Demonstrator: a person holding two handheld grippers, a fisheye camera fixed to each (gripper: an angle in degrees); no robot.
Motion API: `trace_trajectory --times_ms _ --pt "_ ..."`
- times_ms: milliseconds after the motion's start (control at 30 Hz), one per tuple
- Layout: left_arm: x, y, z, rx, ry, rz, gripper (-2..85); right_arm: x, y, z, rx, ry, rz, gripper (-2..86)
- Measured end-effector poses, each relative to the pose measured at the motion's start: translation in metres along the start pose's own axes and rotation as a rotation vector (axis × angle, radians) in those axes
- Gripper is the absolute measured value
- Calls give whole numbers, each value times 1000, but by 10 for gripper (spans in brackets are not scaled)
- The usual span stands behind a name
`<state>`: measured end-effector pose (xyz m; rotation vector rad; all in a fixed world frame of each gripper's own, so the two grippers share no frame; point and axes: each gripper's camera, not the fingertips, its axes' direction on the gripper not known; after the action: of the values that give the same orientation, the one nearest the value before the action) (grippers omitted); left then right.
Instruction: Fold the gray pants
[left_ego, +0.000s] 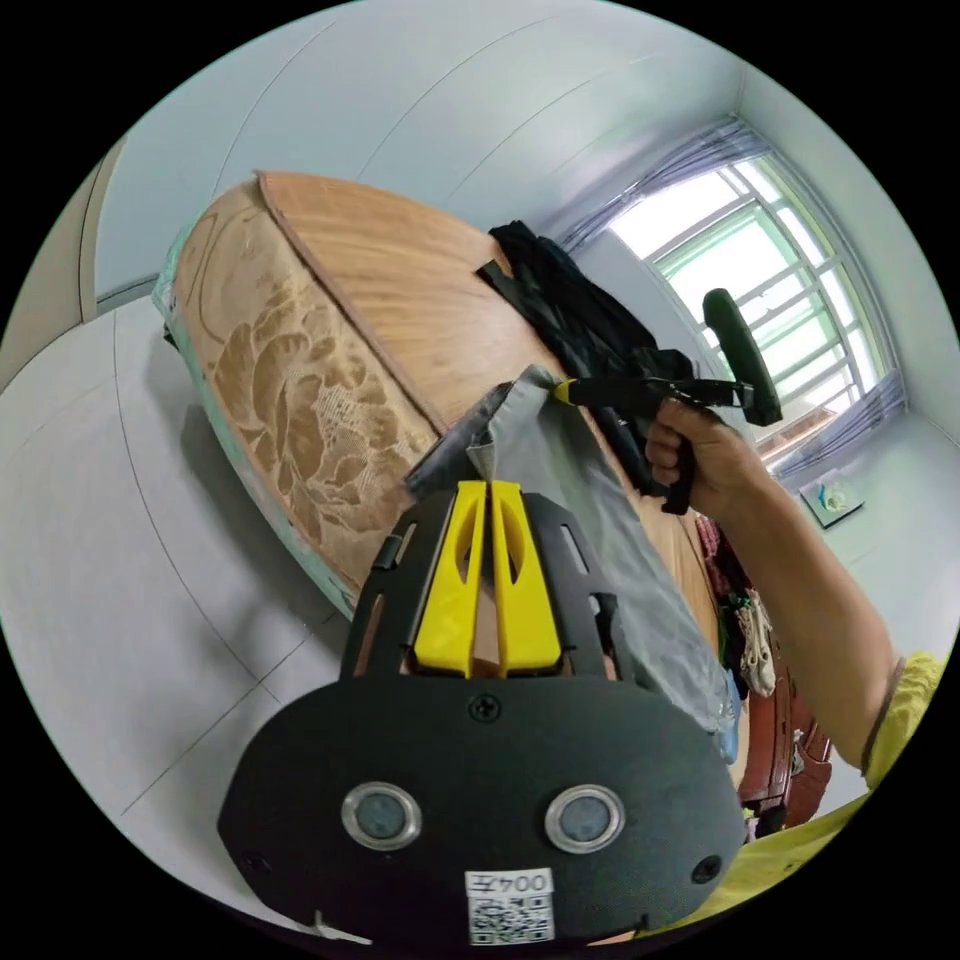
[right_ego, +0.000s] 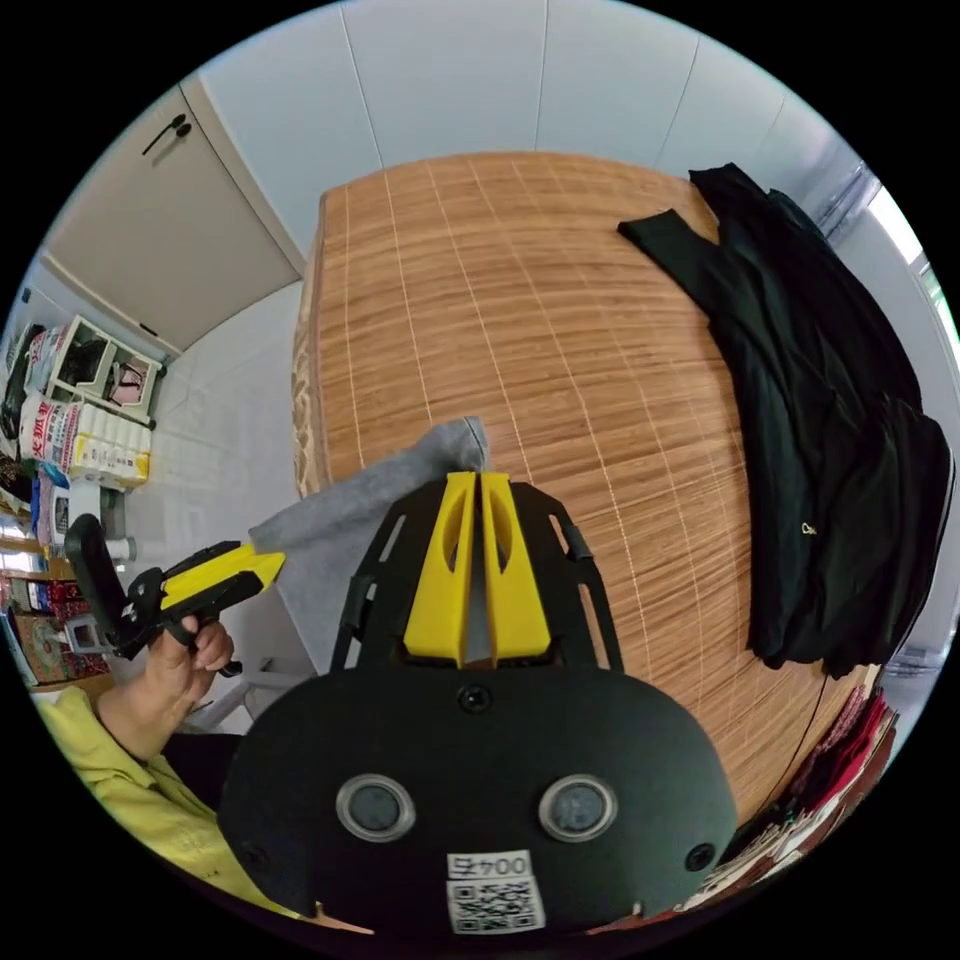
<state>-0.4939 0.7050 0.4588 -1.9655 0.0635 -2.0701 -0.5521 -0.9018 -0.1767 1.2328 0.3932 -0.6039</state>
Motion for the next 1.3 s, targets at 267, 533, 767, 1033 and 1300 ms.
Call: trace_trajectory --times_ms 267,533,767,1033,1300 --pt "-75 33 8 105 204 -164 9 20 43 -101 215 -47 178 86" --pt "-4 41 -13 177 83 52 3 57 303 -217 370 -10 521 116" --pt "235 63 150 -155 27 587 3 107 570 -269 300 115 1046 98" --pt "296 139 316 -292 -301 779 1 102 582 -220 128 120 1154 105" --pt "278 112 386 -431 -121 650 1 135 523 -260 209 145 1242 103"
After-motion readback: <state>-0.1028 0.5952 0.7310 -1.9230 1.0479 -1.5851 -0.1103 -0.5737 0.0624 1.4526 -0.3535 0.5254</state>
